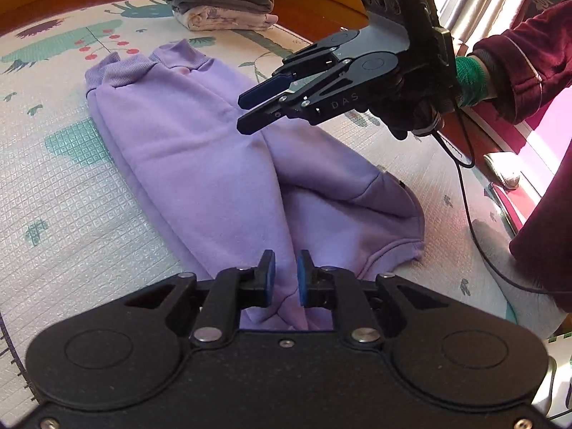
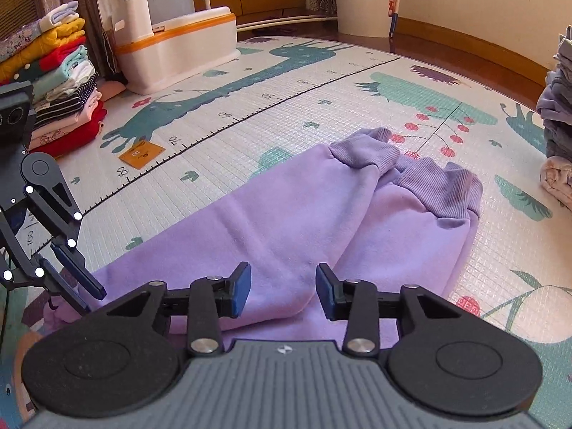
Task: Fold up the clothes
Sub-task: 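Move both grippers to the sweatshirt hem on either side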
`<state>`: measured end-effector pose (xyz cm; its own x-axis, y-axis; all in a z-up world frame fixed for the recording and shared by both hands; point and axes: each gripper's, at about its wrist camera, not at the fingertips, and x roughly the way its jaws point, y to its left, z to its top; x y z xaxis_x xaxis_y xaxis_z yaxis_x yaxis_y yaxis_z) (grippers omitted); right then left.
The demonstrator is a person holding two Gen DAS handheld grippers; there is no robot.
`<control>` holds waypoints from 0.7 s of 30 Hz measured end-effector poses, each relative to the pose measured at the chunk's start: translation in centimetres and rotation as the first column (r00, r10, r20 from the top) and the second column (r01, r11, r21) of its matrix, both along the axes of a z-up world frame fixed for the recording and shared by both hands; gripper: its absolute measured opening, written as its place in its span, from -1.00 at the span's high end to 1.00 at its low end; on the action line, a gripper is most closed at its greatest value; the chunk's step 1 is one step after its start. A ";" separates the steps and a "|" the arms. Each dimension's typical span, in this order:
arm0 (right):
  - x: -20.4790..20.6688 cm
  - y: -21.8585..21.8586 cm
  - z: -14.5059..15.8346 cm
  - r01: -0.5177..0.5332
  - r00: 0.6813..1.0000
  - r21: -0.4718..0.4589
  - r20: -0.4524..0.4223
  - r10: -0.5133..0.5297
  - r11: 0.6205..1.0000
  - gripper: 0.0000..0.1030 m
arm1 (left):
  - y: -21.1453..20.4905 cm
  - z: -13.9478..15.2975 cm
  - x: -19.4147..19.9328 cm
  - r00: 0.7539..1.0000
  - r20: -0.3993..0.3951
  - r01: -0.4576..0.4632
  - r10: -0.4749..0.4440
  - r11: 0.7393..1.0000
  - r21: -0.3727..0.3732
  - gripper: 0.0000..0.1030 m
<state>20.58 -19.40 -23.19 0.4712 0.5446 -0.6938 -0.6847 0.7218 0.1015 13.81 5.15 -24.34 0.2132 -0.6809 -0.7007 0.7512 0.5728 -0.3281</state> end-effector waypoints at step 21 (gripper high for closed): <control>-8.9 -7.1 2.4 -0.047 0.999 -0.119 -0.006 0.046 0.992 0.11 | -0.5 1.8 -5.3 0.972 0.184 0.112 -0.143 0.979 0.173 0.06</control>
